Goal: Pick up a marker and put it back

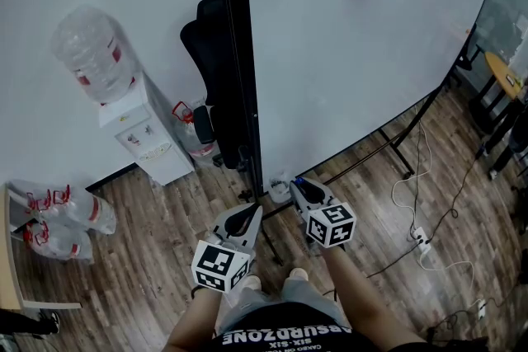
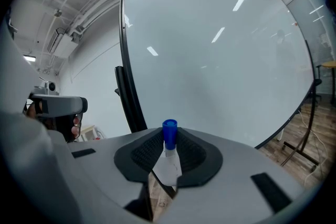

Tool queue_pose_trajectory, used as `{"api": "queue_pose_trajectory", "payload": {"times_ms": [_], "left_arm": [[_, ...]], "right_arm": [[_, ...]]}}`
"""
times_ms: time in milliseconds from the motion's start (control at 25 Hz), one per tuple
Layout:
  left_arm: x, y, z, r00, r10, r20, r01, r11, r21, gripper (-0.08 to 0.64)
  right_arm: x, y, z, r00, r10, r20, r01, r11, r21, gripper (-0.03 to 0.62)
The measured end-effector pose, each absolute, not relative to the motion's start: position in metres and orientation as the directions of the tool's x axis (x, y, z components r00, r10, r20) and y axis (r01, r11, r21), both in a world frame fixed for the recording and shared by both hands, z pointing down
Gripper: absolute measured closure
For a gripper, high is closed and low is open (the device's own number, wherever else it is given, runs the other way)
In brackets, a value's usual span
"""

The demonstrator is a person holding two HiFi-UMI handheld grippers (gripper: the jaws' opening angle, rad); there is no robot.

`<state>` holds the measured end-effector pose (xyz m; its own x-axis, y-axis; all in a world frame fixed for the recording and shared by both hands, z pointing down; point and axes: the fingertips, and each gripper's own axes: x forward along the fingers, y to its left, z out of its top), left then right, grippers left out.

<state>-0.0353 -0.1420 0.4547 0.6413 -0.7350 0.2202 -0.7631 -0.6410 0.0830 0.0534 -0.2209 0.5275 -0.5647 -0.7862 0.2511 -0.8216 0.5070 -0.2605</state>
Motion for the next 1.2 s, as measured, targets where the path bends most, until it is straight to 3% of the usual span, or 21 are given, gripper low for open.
{"api": "queue_pose_trajectory", "payload": {"times_ms": [1200], "left_arm": [[-0.028,-0.138,0.459,0.649,-0.725,0.230,-0.756,-0.648,0.089,0.552]], "right_arm": [[0.048,-0.220,0.482,-0.602,-0.782,0.161,-0.791,0.555,-0.258,0.531]]}}
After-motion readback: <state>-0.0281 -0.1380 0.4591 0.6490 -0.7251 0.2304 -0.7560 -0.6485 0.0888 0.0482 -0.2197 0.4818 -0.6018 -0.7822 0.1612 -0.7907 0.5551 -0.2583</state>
